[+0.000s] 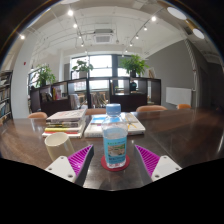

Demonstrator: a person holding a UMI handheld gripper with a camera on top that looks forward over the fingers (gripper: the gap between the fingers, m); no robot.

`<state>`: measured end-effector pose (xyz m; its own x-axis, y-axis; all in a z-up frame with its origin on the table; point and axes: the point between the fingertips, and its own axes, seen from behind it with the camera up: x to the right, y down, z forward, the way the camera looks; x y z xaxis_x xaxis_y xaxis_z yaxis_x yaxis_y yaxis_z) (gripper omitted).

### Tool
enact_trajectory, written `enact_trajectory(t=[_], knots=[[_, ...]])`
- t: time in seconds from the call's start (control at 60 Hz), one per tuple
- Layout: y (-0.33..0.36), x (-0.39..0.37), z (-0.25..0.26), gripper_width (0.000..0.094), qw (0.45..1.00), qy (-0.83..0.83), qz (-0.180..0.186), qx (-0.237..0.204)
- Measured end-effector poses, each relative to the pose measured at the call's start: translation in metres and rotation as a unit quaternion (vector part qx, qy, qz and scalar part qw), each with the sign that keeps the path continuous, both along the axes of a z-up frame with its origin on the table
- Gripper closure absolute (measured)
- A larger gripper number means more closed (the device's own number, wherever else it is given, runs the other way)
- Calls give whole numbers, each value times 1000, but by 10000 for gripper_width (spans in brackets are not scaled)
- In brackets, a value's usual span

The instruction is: Pour water

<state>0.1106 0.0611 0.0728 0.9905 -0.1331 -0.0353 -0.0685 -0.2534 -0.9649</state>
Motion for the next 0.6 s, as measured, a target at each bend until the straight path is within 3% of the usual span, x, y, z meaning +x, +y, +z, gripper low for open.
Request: enact_trajectory(t=[0.217, 0.6], knots=[[-89, -48, -14, 91, 999, 28, 17, -36], [-173, -90, 39, 82, 999, 8, 47, -22]])
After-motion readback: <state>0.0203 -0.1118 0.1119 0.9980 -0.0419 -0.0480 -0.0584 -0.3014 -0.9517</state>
